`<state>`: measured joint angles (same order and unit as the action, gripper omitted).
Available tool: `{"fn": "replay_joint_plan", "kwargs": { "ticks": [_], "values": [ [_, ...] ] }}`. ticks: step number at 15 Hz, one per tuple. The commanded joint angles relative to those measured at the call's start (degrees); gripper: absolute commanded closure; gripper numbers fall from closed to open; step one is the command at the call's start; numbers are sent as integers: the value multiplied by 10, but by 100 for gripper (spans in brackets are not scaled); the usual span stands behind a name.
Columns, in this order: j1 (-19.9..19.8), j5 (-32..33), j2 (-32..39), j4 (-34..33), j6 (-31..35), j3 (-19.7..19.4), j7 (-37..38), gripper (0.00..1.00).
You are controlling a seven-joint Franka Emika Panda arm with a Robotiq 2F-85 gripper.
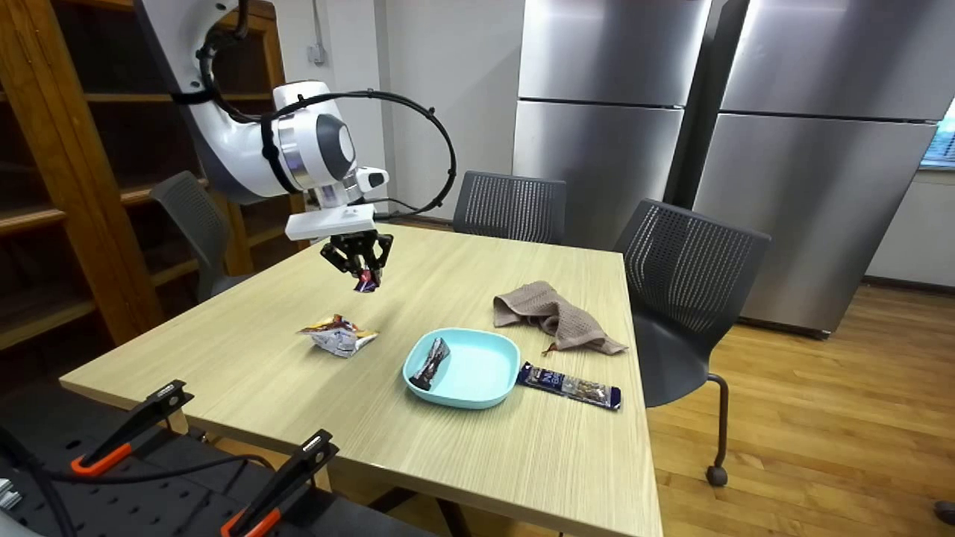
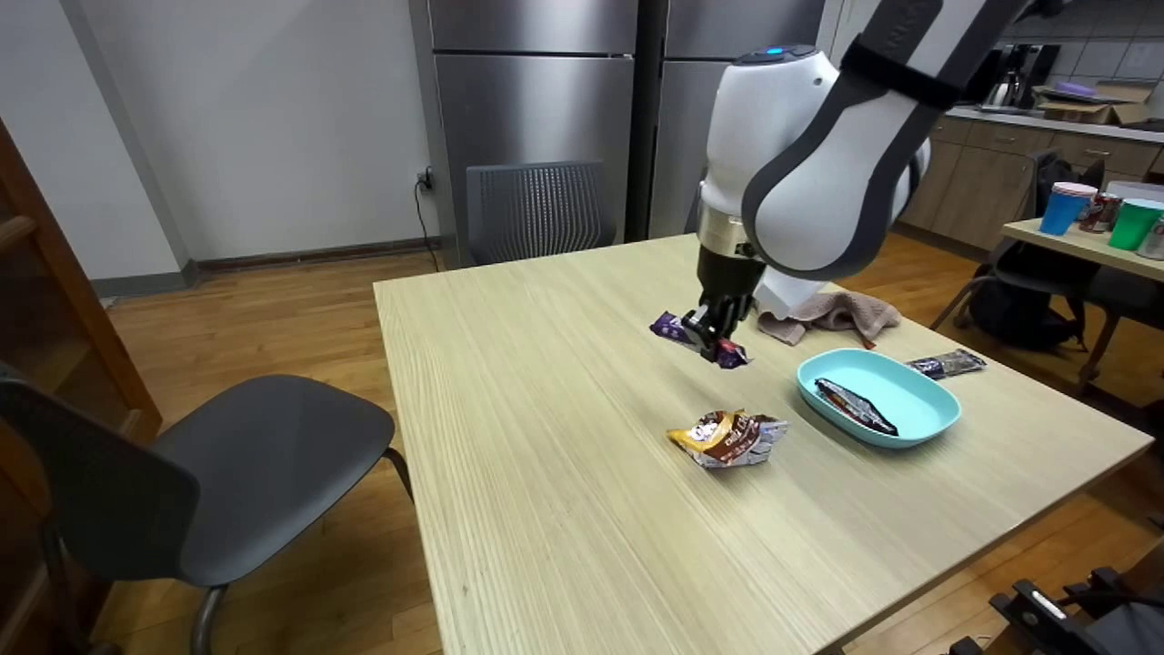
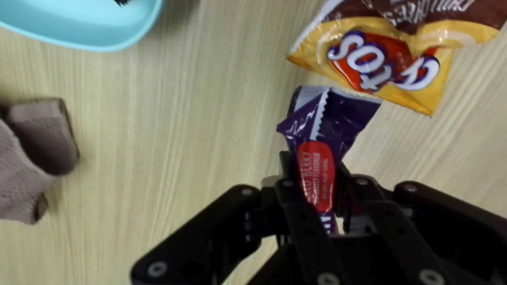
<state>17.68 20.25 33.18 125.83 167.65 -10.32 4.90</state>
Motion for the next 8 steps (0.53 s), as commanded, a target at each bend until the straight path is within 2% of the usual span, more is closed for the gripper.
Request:
{"fn": "replay_joint_plan", "kwargs": {
  "ticks": [1,5,8],
  "values": [
    [-18,-9,-62,82,22,-28,14,94],
    [-53,-17,-91,132,36,-47,2,94],
    [-90,-30,-100,154,48,-41,-12,94]
  ]
}}
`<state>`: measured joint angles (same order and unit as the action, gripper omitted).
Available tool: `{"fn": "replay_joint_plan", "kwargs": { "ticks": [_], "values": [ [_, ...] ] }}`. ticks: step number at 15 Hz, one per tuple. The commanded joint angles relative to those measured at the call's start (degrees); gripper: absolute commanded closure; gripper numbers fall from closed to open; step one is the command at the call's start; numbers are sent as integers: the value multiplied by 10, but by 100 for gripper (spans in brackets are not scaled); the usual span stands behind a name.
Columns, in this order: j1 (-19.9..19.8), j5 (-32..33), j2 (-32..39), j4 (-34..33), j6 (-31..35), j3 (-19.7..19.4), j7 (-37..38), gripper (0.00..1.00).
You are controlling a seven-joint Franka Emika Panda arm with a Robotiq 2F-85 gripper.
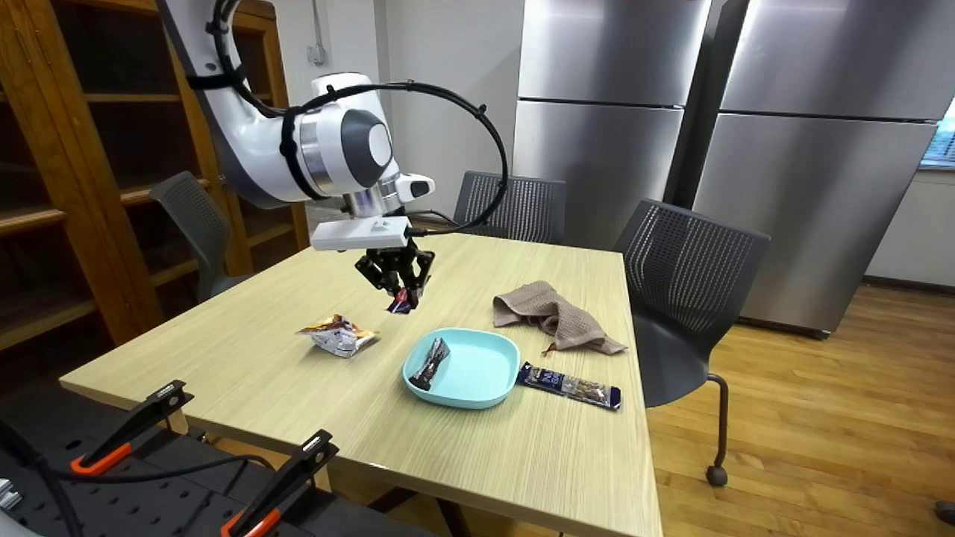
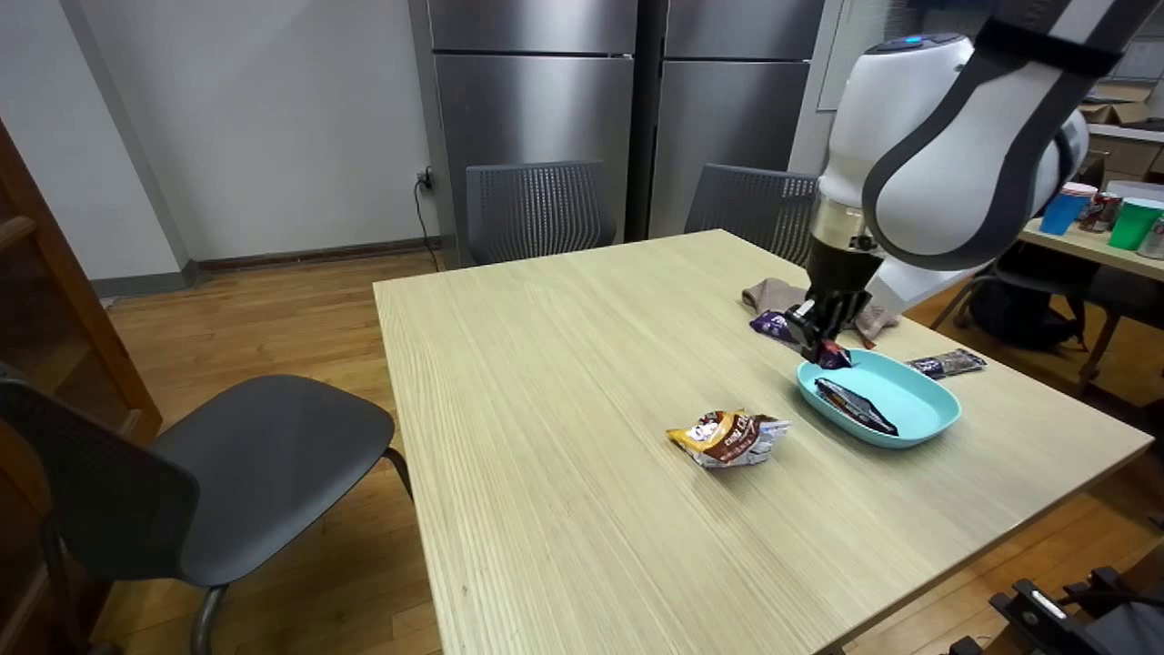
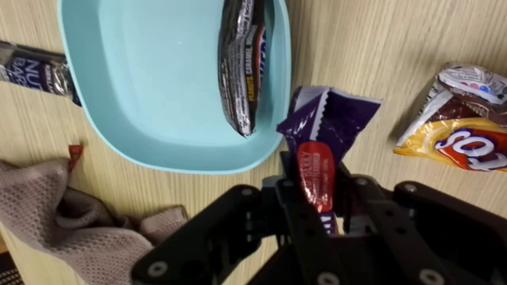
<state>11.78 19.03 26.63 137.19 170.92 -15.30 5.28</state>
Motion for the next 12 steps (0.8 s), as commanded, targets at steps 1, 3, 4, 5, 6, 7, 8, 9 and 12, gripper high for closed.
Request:
{"fn": "replay_joint_plan", "kwargs": {
  "ticks": [1,3,4,5,6,7,8,9,12],
  "values": [
    [-39,-23,-35,44,19,8,-17,94],
    [-58,-33,-34,49,25,9,-22,94],
    [-69,-40,-32,50,27,10,-25,94],
    [-78,-44,-27,48,29,10,-27,94],
    [-87,-49,-25,47,30,11,-30,94],
    [-91,-52,-21,44,31,9,-32,94],
    [-93,-53,-17,41,31,4,-32,94],
    [-99,-56,-15,40,31,6,-34,94],
    [-108,-53,-7,38,34,3,-39,94]
  ]
}}
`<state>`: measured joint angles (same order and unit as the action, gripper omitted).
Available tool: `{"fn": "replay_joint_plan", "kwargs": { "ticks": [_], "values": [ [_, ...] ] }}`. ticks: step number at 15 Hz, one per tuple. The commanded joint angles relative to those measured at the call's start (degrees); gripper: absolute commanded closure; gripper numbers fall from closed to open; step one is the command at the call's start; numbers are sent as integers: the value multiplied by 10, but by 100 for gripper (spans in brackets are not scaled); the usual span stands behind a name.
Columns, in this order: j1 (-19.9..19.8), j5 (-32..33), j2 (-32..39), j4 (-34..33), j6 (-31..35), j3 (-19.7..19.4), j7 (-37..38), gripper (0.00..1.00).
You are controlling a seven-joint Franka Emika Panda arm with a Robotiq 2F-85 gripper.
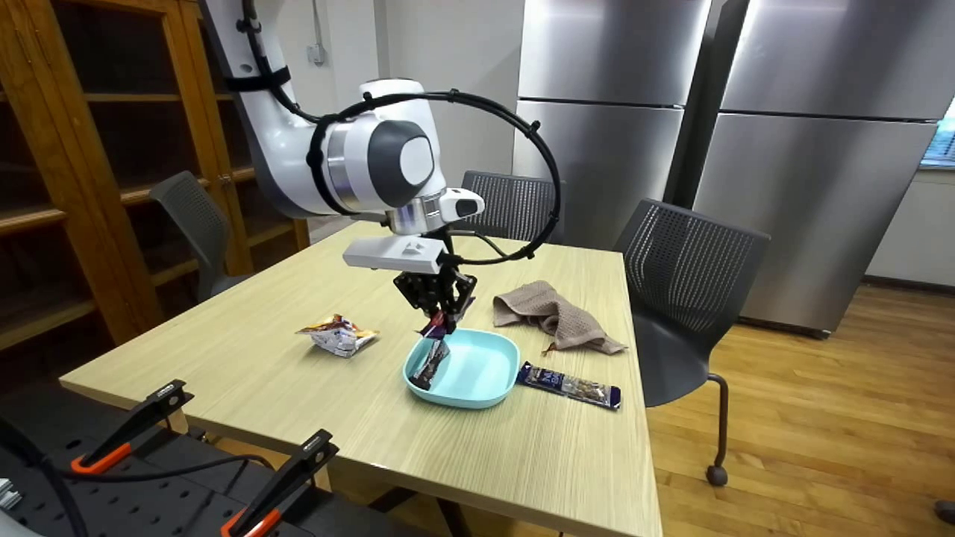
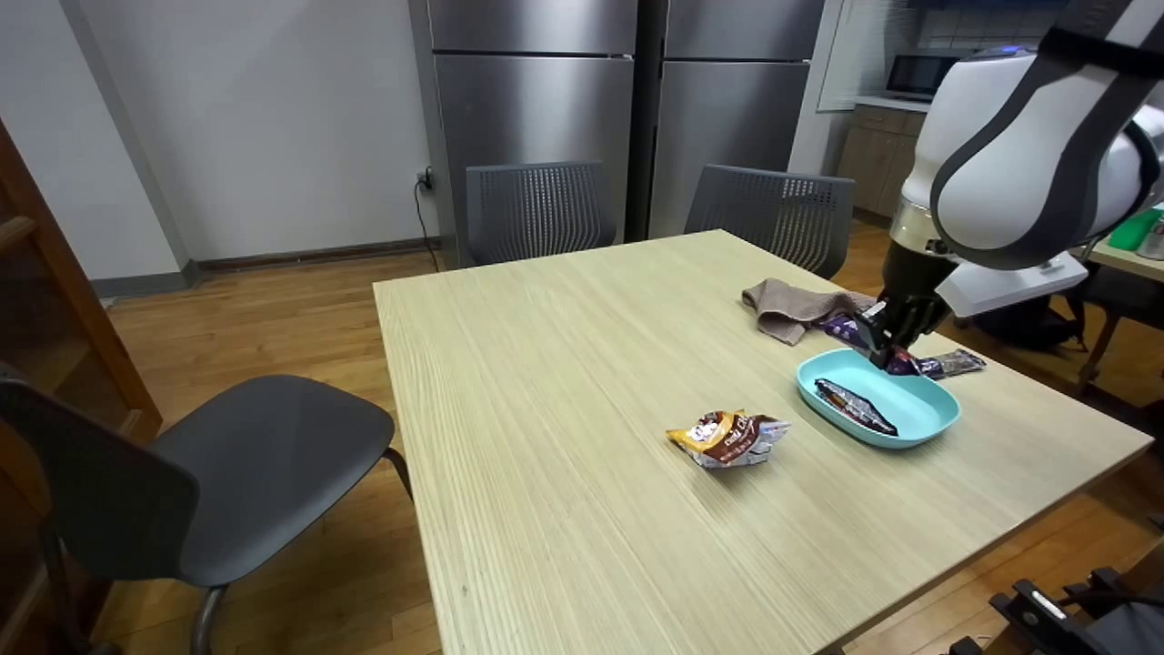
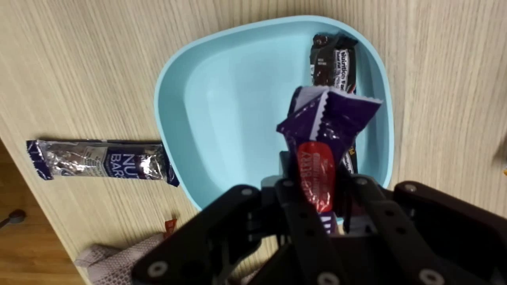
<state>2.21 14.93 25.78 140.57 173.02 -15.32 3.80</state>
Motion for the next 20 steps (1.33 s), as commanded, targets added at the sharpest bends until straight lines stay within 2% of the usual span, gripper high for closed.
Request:
{"fn": "replay_joint_plan", "kwargs": {
  "ticks": [1,12,20],
  "values": [
    [-12,-9,3,6,15,0,-25,94],
    [-41,-14,58,-6,33,2,-54,94],
    [-40,-17,75,-17,39,3,-56,94]
  ]
}}
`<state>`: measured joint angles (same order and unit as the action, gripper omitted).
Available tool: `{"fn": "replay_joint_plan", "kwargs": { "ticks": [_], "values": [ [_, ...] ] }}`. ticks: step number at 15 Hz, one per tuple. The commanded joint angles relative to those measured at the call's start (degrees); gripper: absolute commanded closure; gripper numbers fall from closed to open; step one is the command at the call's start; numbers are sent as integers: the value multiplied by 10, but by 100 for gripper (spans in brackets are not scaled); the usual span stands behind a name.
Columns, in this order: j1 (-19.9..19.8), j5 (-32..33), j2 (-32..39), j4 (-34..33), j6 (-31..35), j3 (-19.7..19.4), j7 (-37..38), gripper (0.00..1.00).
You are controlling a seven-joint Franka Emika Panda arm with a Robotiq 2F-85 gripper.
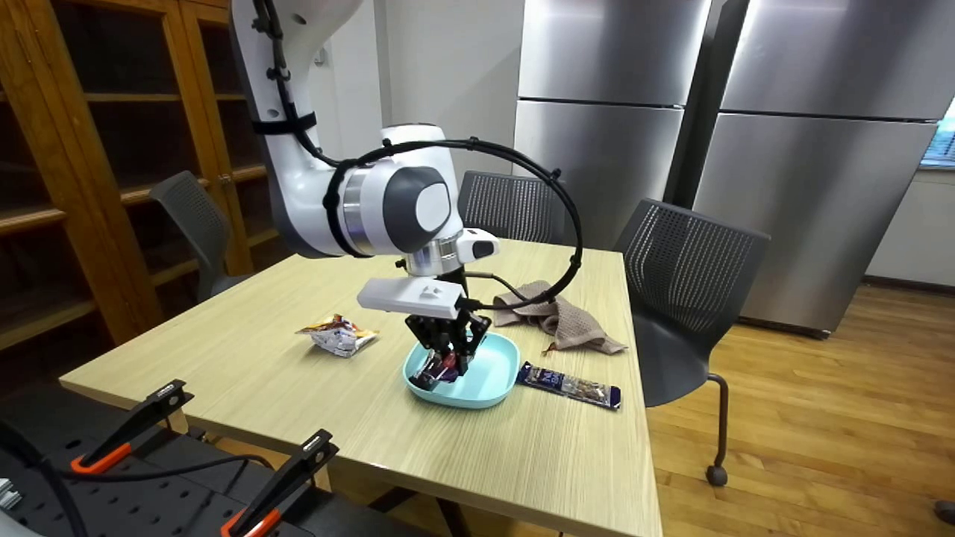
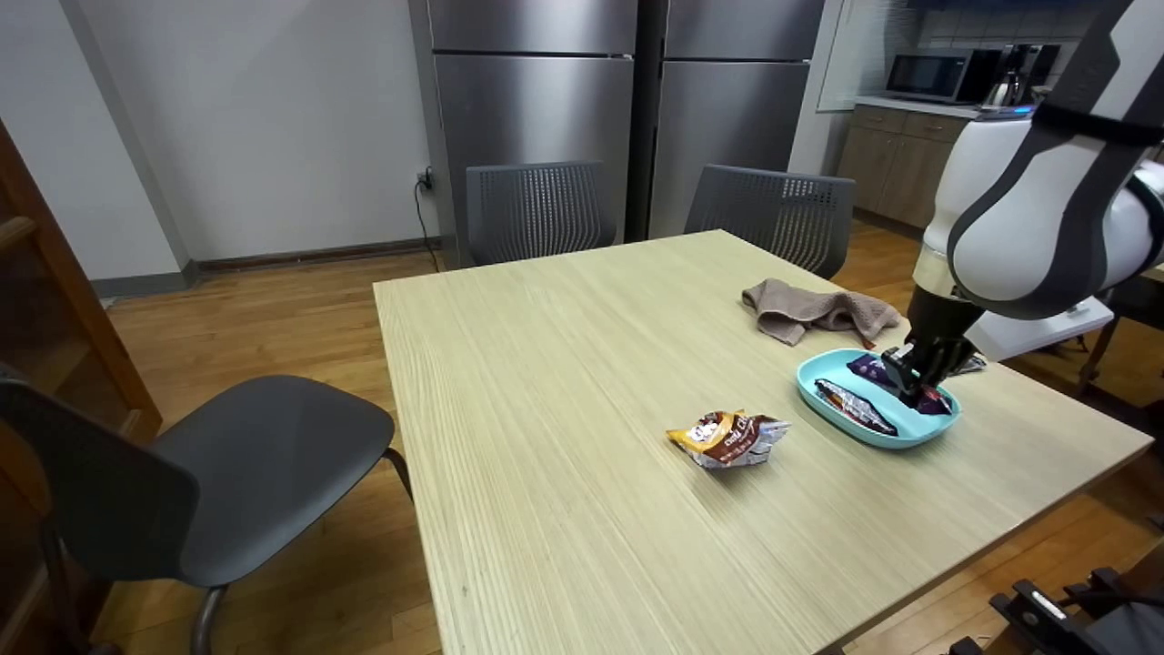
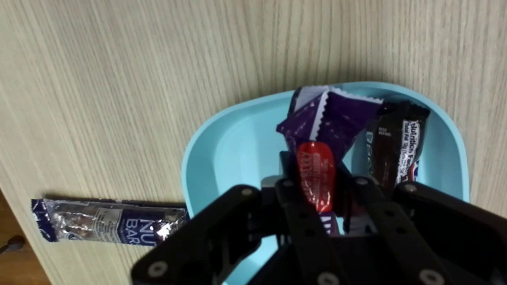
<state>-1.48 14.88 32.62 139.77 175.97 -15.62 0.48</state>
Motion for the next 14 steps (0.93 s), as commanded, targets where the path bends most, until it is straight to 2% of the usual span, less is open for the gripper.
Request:
{"fn": "replay_joint_plan", "kwargs": {
  "ticks": [1,5,6,7,9,14],
  "values": [
    [-1,-16,9,-11,10,5,-22,94],
    [-1,-17,17,-20,11,5,-21,94],
    [-2,-18,19,-24,10,7,-21,53],
    [-5,-20,18,-25,8,11,-21,52],
    [-2,-22,13,-23,11,11,-20,39],
    [0,-24,-6,-13,21,6,-19,1]
  ]
}}
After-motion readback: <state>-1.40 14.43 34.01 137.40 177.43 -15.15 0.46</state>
